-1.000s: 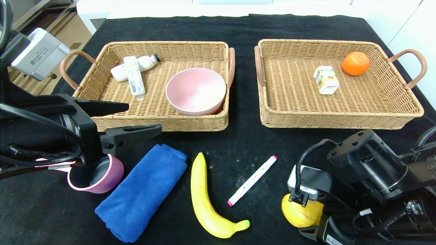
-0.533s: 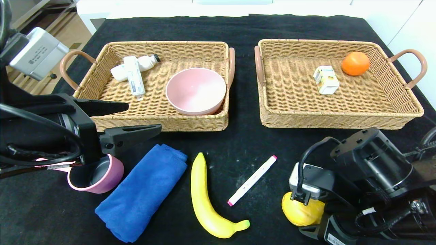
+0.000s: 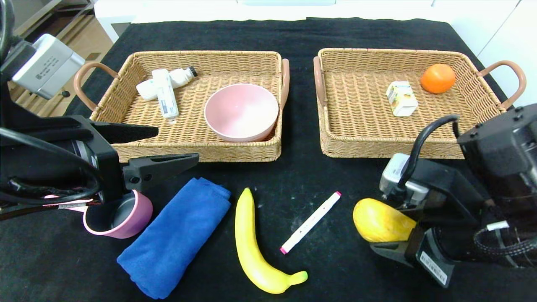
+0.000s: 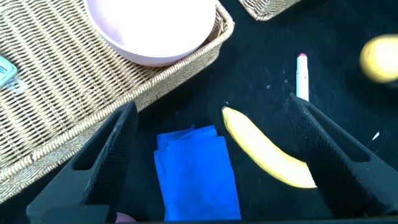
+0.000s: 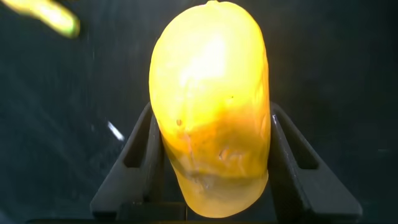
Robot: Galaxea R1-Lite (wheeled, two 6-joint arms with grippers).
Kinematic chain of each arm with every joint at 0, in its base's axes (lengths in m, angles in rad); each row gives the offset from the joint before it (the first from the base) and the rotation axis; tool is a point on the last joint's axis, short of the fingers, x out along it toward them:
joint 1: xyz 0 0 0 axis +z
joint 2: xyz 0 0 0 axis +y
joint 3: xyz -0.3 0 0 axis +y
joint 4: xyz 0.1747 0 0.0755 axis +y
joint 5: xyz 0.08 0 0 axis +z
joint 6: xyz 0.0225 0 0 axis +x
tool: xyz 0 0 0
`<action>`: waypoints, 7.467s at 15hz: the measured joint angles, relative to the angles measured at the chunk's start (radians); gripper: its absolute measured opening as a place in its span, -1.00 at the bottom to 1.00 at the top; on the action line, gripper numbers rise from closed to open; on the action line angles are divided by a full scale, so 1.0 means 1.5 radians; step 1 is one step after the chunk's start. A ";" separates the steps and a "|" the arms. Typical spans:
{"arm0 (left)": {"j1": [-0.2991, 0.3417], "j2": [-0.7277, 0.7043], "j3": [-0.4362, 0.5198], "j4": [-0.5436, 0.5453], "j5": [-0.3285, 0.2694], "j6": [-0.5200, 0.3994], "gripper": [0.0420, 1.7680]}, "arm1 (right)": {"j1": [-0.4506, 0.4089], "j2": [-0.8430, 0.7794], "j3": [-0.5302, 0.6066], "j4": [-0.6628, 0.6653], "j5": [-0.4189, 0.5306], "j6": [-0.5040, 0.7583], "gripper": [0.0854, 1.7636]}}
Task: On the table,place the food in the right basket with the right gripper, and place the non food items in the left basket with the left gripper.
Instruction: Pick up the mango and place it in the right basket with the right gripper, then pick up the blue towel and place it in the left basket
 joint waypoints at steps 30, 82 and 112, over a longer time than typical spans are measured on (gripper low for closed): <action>0.001 -0.002 -0.001 0.000 0.000 0.000 0.94 | -0.433 0.200 -0.340 -0.221 0.044 0.185 0.06; -0.025 0.001 -0.005 0.079 0.002 0.037 0.94 | -0.380 -0.172 0.053 -0.123 0.301 0.035 0.92; -0.182 0.230 -0.158 0.447 0.424 -0.104 0.94 | -0.367 -0.176 0.062 -0.108 0.302 0.020 0.94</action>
